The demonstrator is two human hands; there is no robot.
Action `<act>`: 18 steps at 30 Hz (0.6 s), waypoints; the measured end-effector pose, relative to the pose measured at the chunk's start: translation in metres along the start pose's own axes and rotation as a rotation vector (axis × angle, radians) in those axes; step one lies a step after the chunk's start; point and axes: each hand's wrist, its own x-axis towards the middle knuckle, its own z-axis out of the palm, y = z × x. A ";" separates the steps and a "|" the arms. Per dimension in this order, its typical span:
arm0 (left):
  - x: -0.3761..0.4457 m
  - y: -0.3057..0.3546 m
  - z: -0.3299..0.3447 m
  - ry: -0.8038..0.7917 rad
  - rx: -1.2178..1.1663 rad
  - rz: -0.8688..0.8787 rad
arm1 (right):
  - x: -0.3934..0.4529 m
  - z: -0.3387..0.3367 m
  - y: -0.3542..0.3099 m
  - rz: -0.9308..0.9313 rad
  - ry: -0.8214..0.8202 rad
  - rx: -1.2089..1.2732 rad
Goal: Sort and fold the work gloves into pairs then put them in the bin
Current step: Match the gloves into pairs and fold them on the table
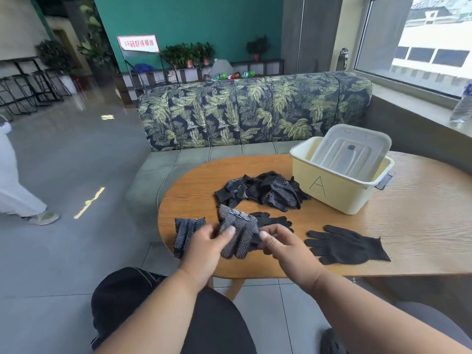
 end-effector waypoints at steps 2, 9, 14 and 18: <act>0.011 0.004 -0.021 0.095 -0.110 -0.066 | 0.000 0.000 0.001 0.049 0.011 -0.014; 0.042 -0.007 -0.072 0.349 -0.135 -0.334 | 0.000 -0.009 0.017 0.171 0.079 -0.033; 0.053 -0.015 -0.067 0.342 -0.086 -0.381 | 0.003 -0.017 0.022 0.202 0.106 -0.065; 0.056 -0.019 -0.062 0.344 0.096 -0.365 | 0.003 -0.020 0.025 0.202 0.098 -0.096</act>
